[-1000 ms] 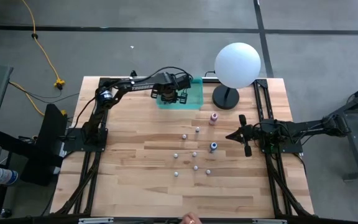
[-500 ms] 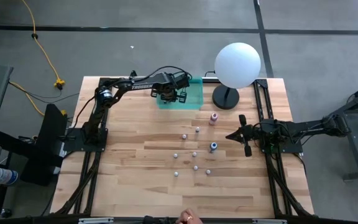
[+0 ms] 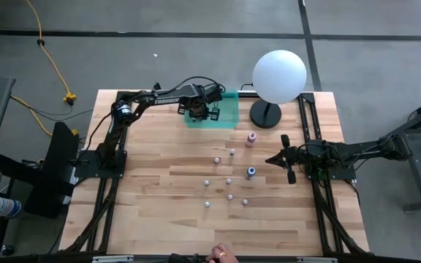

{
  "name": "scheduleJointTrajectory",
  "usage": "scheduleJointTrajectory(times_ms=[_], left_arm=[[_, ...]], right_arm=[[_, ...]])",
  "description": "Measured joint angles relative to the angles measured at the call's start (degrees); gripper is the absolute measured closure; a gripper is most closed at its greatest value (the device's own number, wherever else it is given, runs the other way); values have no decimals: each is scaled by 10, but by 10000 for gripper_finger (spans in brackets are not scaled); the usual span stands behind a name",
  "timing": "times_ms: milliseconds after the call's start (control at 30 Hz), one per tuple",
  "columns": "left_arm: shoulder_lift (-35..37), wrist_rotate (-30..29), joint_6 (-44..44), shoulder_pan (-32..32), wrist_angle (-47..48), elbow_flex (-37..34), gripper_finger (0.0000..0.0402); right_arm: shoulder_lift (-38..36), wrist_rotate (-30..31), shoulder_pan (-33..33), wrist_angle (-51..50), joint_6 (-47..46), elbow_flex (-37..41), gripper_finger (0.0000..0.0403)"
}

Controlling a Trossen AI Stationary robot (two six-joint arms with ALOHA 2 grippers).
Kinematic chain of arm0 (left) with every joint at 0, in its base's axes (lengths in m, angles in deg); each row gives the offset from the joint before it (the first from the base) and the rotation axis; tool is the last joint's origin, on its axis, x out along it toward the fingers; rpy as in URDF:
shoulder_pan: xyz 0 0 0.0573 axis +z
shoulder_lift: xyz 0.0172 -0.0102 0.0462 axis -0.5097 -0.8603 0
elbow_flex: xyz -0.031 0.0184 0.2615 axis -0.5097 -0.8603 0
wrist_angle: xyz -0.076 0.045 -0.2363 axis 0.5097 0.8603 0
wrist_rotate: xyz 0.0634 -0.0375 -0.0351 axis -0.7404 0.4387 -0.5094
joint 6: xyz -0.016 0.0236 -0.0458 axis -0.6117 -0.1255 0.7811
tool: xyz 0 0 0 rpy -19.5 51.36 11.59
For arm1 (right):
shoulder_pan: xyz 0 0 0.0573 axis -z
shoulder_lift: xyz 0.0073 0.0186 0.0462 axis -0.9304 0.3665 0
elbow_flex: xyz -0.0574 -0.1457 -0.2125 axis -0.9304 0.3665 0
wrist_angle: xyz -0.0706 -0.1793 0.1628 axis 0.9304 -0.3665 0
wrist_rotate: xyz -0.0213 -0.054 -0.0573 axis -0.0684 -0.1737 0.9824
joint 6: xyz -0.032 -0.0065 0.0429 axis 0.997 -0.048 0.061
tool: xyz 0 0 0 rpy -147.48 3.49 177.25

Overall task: Pick & Place food coloring
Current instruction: Put the small black food coloring bottle into the bin, then put the small green food coloring bottle into the bin

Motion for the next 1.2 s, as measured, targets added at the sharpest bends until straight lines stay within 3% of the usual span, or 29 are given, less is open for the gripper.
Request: scheduleJointTrajectory(times_ms=[333,733,1200], left_arm=[[0,3,-15,0,5,-8,351],[1,3,-36,-1,-26,-37,271],[17,-6,-71,0,-37,-37,263]], right_arm=[[0,0,0,0,0,0,402],[0,0,0,0,0,0,402],[0,0,0,0,0,0,402]])
